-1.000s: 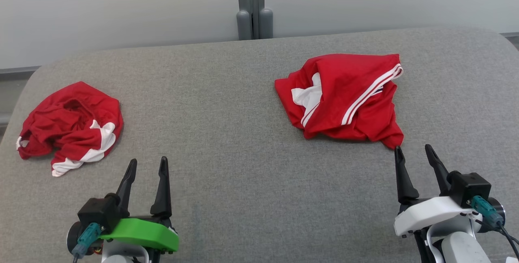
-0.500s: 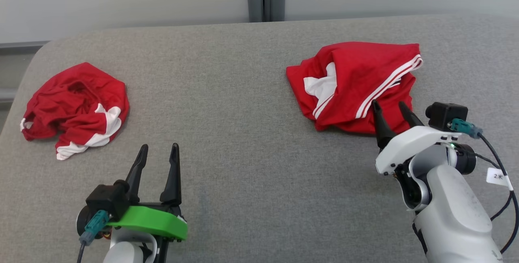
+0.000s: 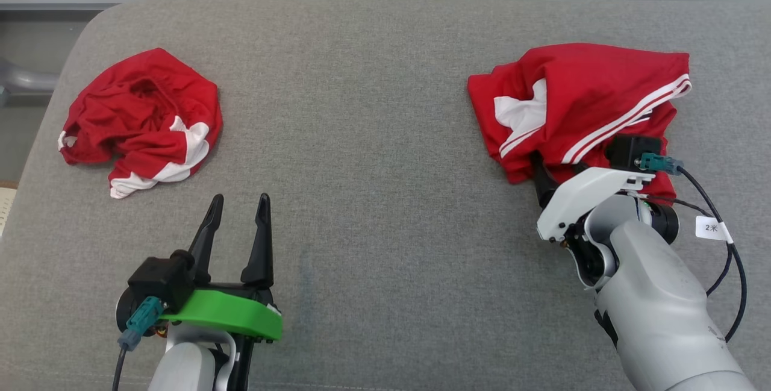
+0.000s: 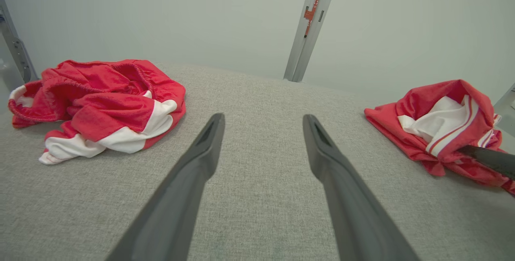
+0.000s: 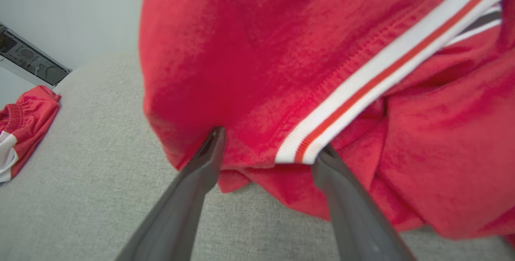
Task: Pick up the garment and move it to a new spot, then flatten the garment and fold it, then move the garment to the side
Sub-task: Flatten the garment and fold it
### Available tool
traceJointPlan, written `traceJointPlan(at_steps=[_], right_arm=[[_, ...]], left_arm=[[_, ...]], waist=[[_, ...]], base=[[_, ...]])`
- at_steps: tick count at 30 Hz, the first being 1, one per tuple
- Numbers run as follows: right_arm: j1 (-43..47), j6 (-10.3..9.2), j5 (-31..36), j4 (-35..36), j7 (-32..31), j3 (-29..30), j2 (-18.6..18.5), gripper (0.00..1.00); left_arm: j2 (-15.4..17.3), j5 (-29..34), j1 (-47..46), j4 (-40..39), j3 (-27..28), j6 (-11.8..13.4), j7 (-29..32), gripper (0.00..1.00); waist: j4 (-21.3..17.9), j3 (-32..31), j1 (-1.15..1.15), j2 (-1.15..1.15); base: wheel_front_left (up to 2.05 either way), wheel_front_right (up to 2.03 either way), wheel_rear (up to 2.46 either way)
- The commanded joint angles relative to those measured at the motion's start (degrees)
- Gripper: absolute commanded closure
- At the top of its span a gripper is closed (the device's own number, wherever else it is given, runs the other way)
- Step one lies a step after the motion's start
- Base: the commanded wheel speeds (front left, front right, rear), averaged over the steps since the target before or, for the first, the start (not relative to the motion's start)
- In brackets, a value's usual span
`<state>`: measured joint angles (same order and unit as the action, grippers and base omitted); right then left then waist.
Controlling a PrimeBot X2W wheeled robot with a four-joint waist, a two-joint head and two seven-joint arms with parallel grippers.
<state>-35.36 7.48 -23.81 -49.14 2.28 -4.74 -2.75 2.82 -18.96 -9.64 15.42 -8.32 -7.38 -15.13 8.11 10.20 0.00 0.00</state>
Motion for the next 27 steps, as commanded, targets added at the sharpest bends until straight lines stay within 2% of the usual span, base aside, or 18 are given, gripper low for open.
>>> traceJointPlan(at_steps=[1,2,7,12,19,23,27], right_arm=[[-1.1,0.03,0.4,-0.9,1.2,-0.5,-0.2,0.39],[-2.0,0.03,0.8,-1.2,3.3,-1.6,-0.2,1.00],[-3.6,0.03,7.0,-0.7,9.4,-3.4,-0.7,1.00],[-5.1,0.03,10.4,4.4,11.3,-6.7,-0.4,1.00],[-12.5,0.03,6.6,13.1,4.8,-17.3,-0.2,1.00],[-18.7,0.03,1.1,17.2,2.0,-21.6,-0.2,1.00],[-25.2,0.03,-4.1,20.3,1.7,-24.2,-0.2,1.00]], left_arm=[[0.1,-0.6,-0.9,-0.1,0.0,-0.1,0.0,0.00],[0.1,-0.9,-0.9,0.0,-0.2,-0.1,0.0,0.00],[0.1,-0.8,0.0,0.2,-0.2,-0.1,0.0,0.00],[0.1,-0.3,1.2,0.3,0.5,-0.1,0.0,0.00],[0.1,0.3,1.8,-0.4,1.7,-0.1,0.0,0.00],[0.1,0.5,1.0,-0.7,1.2,-0.1,0.0,0.00],[0.1,-0.4,0.6,-1.1,0.5,-0.1,0.0,0.00]], waist=[[0.5,0.4,0.00,0.00],[0.6,0.3,0.00,0.00],[0.6,-0.9,0.00,0.00],[0.0,-2.3,0.00,0.00],[-1.5,-2.5,0.00,0.00],[-1.3,-2.2,0.00,0.00],[-0.4,-2.0,0.00,0.00]], base=[[0.00,0.00,0.00],[0.00,0.00,0.00],[0.00,0.00,0.00],[0.00,0.00,0.00],[0.00,0.00,0.00],[0.00,0.00,0.00],[0.00,0.00,0.00]])
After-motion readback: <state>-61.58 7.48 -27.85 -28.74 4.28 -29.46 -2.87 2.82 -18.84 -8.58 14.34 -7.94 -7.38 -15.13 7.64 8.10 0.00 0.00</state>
